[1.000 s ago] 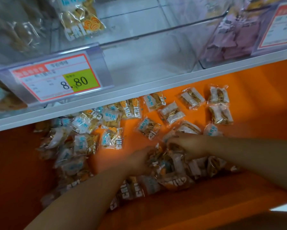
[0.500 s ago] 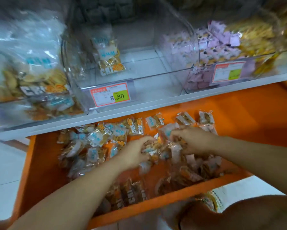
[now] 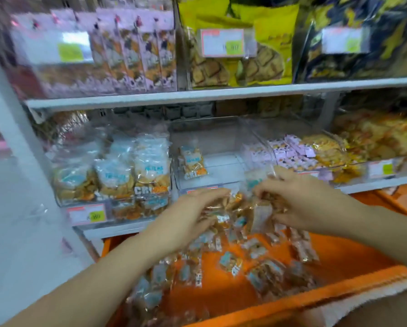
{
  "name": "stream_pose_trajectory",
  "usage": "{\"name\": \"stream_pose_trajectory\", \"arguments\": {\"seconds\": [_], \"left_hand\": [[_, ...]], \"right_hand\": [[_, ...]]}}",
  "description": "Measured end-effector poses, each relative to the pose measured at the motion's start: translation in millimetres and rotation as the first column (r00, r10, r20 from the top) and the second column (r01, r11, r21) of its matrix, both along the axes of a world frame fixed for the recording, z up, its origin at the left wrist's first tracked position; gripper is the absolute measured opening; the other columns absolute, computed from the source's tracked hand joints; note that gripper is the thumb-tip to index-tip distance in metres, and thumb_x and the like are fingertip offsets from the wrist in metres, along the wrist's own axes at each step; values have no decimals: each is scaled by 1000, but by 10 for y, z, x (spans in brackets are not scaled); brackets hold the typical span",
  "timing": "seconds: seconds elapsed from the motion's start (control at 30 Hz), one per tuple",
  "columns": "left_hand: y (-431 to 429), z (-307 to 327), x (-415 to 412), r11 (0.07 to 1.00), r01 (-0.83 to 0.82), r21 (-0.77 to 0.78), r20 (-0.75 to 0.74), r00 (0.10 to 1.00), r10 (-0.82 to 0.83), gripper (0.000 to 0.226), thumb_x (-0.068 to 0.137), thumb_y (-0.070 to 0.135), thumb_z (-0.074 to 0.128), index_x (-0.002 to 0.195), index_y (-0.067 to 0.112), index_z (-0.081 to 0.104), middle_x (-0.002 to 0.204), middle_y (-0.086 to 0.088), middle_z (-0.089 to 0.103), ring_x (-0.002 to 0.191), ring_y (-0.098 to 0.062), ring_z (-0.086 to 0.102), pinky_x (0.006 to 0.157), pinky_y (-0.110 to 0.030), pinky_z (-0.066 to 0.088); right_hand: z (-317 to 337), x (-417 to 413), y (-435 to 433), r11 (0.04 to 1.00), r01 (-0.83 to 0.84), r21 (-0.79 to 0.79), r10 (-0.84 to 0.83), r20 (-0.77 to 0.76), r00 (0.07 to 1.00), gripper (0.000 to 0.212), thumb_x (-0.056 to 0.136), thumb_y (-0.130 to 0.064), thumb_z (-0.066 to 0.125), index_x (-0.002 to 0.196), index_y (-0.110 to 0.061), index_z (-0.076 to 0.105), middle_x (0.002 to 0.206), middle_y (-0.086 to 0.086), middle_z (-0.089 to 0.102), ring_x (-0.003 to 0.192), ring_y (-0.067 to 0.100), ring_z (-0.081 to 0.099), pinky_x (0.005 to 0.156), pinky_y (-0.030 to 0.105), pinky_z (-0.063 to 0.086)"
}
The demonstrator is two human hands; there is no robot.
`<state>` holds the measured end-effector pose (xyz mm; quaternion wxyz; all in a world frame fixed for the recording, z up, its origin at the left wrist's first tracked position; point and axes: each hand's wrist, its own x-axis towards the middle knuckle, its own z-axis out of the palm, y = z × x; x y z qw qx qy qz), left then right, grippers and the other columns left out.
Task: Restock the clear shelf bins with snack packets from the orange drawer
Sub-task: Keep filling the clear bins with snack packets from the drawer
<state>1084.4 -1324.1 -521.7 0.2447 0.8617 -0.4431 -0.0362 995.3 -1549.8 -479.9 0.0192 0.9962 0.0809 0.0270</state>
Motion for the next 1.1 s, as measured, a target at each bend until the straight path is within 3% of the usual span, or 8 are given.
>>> {"name": "stream_pose_trajectory", "arguments": {"seconds": [0.23,0.33,0.47,0.63,0.77,0.9,1.03,1.1], "left_hand": [[-124,439,459,941,-176,-290,114,970,217,60,90,13,62,141,37,40,117,7,54,110,-11,53,95,-26,43],[-354,334,729,896,-273,-351,6,956,294,60,87,11,62,139,36,43,123,3,57,113,-17,54,97,-34,45],[-673,168,970,820,-433,-376,-244,899,363,57,87,3,56,137,28,47,123,1,62,102,-19,60,83,-27,48],[-1090,40,1327,767,-570,-293,-480,782,398,50,88,6,53,132,29,51,120,0,63,102,-27,63,88,-36,52],[-1353,-175,1541,785,-557,-271,-661,700,269,45,89,-3,50,126,23,55,107,-11,69,90,-32,67,83,-51,55],[-1511,-241,1555,843,-512,-164,-831,533,162,53,92,-8,45,131,27,44,69,0,69,62,-16,61,72,-39,55],[-1449,-185,1553,948,-314,-56,-840,528,126,43,93,12,60,122,40,44,96,9,62,84,-6,58,85,-35,54],[-1394,-177,1538,970,-244,-3,-816,561,139,49,91,14,63,127,40,43,107,11,57,88,-2,58,77,-23,54]], "right_hand": [[445,422,99,993,119,-16,-107,327,939,42,84,-29,64,122,-35,46,104,-3,33,73,28,57,59,32,42],[296,720,37,988,151,33,-153,347,925,39,86,-30,61,123,-31,48,110,1,37,73,28,57,58,34,45],[-30,1088,-125,968,249,33,-248,269,931,38,90,-38,54,125,-33,42,117,1,37,86,25,60,64,33,48],[-246,1311,-312,962,267,-58,-249,208,946,63,90,-44,53,144,-37,21,129,3,38,109,26,53,91,33,39],[-471,1324,-423,979,196,49,-201,369,907,75,56,-37,82,125,-34,53,114,6,55,83,26,64,73,36,52],[-739,1359,-567,994,4,114,-65,538,841,62,60,-16,65,120,-31,55,120,8,55,101,29,59,85,38,50],[-755,1421,-688,959,-1,285,-159,538,828,67,50,8,64,112,-18,65,111,11,65,97,34,59,76,48,55],[-725,1413,-701,942,0,335,-195,548,814,57,54,7,59,107,-14,67,99,6,68,86,33,62,74,47,53]]}}
